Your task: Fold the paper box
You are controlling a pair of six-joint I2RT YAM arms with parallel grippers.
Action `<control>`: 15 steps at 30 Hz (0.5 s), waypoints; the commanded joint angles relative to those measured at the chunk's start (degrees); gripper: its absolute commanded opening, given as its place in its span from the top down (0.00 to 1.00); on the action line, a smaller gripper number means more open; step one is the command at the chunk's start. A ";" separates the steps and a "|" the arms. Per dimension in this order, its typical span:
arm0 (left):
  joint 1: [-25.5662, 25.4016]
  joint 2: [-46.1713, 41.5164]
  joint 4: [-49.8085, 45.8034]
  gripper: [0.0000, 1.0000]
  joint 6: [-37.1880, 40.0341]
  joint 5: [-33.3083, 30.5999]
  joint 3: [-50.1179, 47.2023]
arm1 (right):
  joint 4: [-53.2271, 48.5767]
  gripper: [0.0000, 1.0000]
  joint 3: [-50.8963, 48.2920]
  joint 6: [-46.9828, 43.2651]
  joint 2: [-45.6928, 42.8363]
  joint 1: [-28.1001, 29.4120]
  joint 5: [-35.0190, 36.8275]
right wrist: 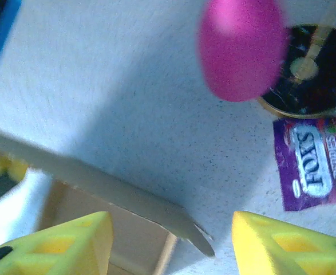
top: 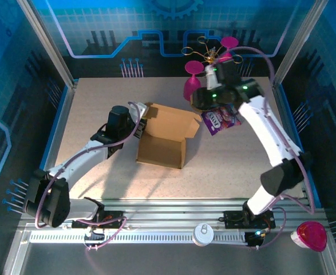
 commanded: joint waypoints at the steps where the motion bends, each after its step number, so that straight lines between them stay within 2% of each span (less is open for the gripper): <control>1: -0.38 -1.45 5.20 1.00 0.12 -1.28 -2.11 | 7.72 0.45 -8.75 19.80 -2.38 -5.16 -8.65; 3: -0.38 -1.65 6.30 1.00 -0.30 -1.13 -2.69 | 11.71 0.48 -13.62 27.00 -3.16 -7.57 -11.29; 7: -0.47 -2.60 7.89 1.00 -0.06 -1.17 -4.18 | 11.87 0.47 -13.91 30.31 -1.72 -7.69 -9.88; 9: -0.43 -3.22 8.42 1.00 0.41 -0.51 -5.10 | 15.18 0.50 -16.45 33.71 -1.35 -8.49 -11.74; 15: -0.65 -6.27 11.90 1.00 0.79 0.51 -8.76 | 23.51 0.51 -22.85 39.81 -0.93 -8.63 -11.53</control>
